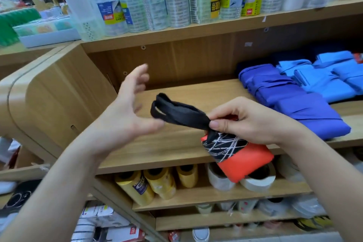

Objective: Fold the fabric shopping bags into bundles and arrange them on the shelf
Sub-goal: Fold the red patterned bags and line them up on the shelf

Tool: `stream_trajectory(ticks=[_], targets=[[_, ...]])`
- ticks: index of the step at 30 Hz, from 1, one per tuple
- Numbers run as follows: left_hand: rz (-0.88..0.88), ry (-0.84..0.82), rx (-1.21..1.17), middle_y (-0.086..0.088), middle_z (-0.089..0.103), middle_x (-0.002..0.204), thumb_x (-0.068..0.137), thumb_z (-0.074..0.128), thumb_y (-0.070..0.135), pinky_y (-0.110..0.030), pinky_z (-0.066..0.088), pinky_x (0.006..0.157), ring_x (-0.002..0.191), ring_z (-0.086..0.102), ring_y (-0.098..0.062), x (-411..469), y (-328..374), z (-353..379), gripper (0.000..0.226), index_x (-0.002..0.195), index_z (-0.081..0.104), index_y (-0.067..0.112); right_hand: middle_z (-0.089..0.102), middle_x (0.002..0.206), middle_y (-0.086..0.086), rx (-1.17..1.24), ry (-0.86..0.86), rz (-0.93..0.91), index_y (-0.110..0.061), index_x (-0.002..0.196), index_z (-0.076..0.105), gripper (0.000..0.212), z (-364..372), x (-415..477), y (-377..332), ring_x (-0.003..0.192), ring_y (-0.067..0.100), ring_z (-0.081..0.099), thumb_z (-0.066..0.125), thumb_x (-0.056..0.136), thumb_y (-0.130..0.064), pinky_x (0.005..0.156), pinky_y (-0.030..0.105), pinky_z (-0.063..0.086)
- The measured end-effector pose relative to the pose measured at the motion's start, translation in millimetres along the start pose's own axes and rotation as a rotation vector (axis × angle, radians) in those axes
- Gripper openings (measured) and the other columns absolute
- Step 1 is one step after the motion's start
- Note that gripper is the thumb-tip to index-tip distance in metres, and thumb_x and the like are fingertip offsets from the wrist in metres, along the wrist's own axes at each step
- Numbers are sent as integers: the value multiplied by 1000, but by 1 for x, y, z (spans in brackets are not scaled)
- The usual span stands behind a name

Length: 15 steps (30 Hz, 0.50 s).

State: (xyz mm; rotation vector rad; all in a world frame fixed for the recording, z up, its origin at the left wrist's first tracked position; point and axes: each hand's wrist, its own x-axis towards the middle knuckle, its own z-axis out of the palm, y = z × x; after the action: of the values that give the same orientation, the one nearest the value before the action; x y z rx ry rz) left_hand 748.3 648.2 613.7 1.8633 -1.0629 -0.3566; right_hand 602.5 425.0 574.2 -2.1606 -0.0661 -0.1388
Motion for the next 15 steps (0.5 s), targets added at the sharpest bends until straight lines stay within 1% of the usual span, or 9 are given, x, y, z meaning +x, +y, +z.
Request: stream_trajectory(ticks=[1, 2, 4, 5, 6, 7, 10, 12, 15], targets=[[152, -87, 256, 19, 27, 153, 62, 82, 24, -24, 24, 115, 141, 23, 7, -1, 3, 0, 107, 149, 23, 42, 75, 93, 3, 33, -46, 3, -15, 100, 76, 16, 0, 1, -1, 90, 22, 70, 61, 96, -18, 83, 43, 54], [312, -144, 481, 17, 25, 153, 67, 81, 23, -20, 20, 117, 142, 19, 5, -1, 5, 4, 99, 148, 27, 38, 75, 93, 4, 58, -86, -2, -15, 99, 76, 17, 0, 1, -3, 90, 20, 70, 61, 95, -20, 83, 41, 54], [536, -155, 733, 9, 47, 131, 73, 76, 28, -28, 36, 108, 126, 40, -5, 2, 11, 12, 53, 124, 59, 30, 73, 90, 8, 110, -139, -15, -13, 98, 76, 19, -2, 2, -5, 83, 15, 67, 60, 95, -23, 76, 35, 53], [554, -169, 728, 10, 56, 110, 76, 74, 32, -34, 47, 92, 106, 51, -7, 3, 14, 14, 27, 102, 67, 27, 73, 87, 10, 146, -155, -13, -11, 97, 76, 20, -3, 2, -5, 81, 14, 65, 60, 94, -23, 73, 31, 52], [505, -218, 621, 10, 59, 89, 77, 74, 35, -37, 50, 74, 85, 56, -9, 4, 14, 12, 14, 85, 68, 25, 72, 86, 11, 188, -166, -8, -10, 96, 75, 21, -4, 2, -4, 80, 14, 64, 60, 93, -23, 72, 28, 51], [403, -291, 402, 5, 59, 75, 76, 76, 38, -39, 48, 63, 71, 55, -14, 6, 15, 9, 18, 75, 68, 22, 72, 87, 12, 229, -170, -1, -10, 96, 75, 21, -4, 2, -2, 80, 14, 64, 60, 92, -25, 71, 27, 51], [267, -326, -339, -9, 62, 62, 71, 83, 38, -33, 51, 61, 57, 58, -23, 9, 8, -2, 33, 72, 68, 9, 70, 82, 4, 361, -170, 13, -16, 92, 75, 20, 0, -2, 4, 78, 11, 64, 61, 88, -29, 69, 22, 49], [240, -355, -677, -1, 59, 61, 70, 85, 31, -29, 56, 66, 51, 56, -11, 10, 1, 3, 34, 90, 72, 7, 70, 82, -5, 511, -180, 14, -13, 96, 71, 19, 7, -3, 4, 74, 6, 64, 58, 89, -25, 67, 17, 49], [142, -457, -960, 0, 51, 77, 69, 86, 20, -26, 58, 66, 55, 55, -6, 14, -7, 11, 69, 130, 58, 3, 71, 91, 0, 703, -166, 23, -12, 104, 71, 24, 13, -3, 4, 80, 8, 66, 57, 89, -24, 71, 19, 51]])
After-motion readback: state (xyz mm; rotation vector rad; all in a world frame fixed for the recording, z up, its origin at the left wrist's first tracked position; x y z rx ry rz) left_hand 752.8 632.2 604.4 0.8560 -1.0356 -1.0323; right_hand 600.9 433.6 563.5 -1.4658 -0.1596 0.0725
